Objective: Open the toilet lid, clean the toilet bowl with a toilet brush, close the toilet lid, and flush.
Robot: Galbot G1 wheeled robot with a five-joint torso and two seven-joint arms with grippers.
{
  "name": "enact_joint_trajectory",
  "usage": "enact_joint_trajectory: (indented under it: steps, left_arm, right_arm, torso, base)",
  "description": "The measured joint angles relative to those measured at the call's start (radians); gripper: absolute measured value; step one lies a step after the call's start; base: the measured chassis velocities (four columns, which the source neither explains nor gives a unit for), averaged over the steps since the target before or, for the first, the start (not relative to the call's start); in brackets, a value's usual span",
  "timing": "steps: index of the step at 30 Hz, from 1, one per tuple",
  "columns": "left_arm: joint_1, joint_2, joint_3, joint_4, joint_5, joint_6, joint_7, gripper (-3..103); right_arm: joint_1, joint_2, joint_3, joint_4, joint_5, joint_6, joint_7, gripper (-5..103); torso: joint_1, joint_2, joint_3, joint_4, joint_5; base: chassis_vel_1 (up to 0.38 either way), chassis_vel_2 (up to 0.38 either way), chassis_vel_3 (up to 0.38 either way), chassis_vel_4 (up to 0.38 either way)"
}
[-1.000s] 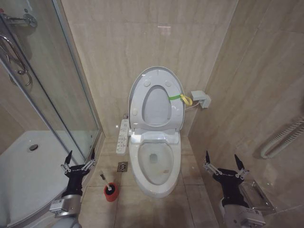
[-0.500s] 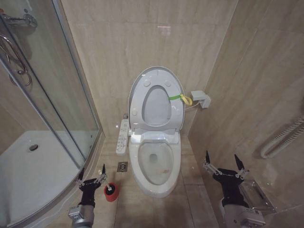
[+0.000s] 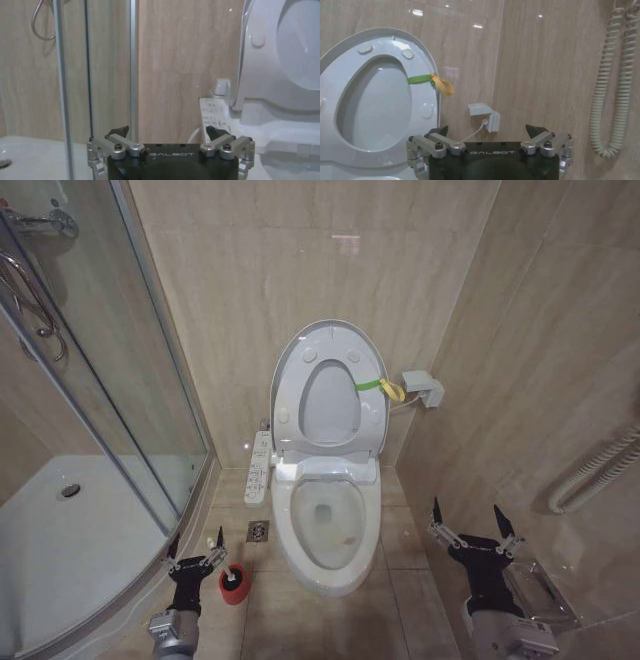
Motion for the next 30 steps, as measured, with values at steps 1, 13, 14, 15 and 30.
enact_joint_trajectory:
  steps: [1,13,14,15,30]
  left_arm:
    - [0.000,0.000,-0.001,-0.001,0.006,-0.002,0.003,100]
    - [-0.006,-0.003,-0.002,-0.006,0.016,-0.008,0.014,100]
    - [-0.006,-0.003,-0.002,-0.006,0.016,-0.008,0.014,100]
    - [-0.006,-0.004,-0.001,-0.003,0.017,-0.009,0.014,100]
    - [-0.048,-0.014,0.015,0.233,0.001,-0.018,-0.002,101]
  right_arm:
    - [0.000,0.000,0.000,0.000,0.000,0.000,0.000,100]
    - [0.000,0.000,0.000,0.000,0.000,0.000,0.000,100]
    - [0.000,0.000,0.000,0.000,0.000,0.000,0.000,100]
    - [0.000,0.000,0.000,0.000,0.000,0.000,0.000,100]
    - [0.000,0.000,0.000,0.000,0.000,0.000,0.000,100]
  torso:
    - [0.000,0.000,0.000,0.0000,0.0000]
    - [0.001,0.000,0.000,0.0002,0.0000]
    - [0.001,0.000,0.000,0.0002,0.0000]
    - [0.001,0.000,0.000,0.0001,-0.0001]
    - [0.000,0.000,0.000,0.0001,-0.0001]
  base:
    - [0.000,0.000,0.000,0.000]
    - [-0.044,0.052,0.053,-0.052]
    - [-0.075,0.084,0.070,-0.058]
    - [-0.075,0.037,0.045,-0.053]
    - [0.000,0.000,0.000,0.000]
